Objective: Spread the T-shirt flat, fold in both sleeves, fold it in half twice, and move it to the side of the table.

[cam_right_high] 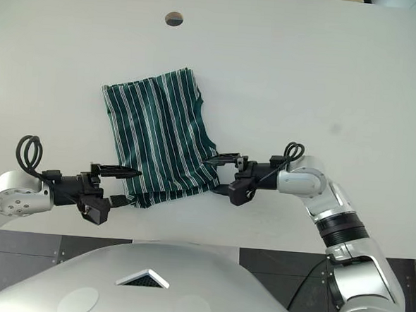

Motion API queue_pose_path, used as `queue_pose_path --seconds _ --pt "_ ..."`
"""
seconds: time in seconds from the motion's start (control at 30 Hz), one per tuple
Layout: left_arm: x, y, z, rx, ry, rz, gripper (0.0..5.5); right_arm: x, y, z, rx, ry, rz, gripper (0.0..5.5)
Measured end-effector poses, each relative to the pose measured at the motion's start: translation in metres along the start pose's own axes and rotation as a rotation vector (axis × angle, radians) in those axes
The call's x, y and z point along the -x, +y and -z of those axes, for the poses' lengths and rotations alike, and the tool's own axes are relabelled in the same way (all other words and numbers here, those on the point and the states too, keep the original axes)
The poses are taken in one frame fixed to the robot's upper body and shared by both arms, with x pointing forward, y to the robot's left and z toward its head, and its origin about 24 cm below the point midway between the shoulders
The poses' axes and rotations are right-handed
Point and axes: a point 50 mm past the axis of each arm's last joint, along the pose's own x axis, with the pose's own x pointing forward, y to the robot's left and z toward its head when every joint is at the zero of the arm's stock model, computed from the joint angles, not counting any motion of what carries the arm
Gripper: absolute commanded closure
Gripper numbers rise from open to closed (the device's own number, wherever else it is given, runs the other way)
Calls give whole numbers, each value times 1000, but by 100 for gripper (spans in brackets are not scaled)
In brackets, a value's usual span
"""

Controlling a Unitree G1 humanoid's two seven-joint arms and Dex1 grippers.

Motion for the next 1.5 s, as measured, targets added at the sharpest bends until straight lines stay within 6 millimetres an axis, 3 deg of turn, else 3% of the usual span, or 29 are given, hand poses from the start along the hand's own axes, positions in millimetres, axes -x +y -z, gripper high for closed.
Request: queue_pose_path --seconds 0.4,0.53,0.67,0.9,1.23,1.5 --pt "-4 -11 1 30 -38 38 420 -4 6 4 -37 7 -37 488" --pt "-6 -14 3 30 -44 29 478 -4 7 4 -40 10 -47 540" --pt "-8 -15 5 36 -46 18 530 -4 7 4 -38 10 -51 540" --pt "-8 -14 4 33 -58 24 530 -3 7 -6 -75 -14 -105 540" --pt "25 0 -46 486 -264 234 530 26 -4 -53 -444 -120 -312 540" --pt "31 8 -51 552 -279 210 530 29 -22 -64 -459 -152 -240 540"
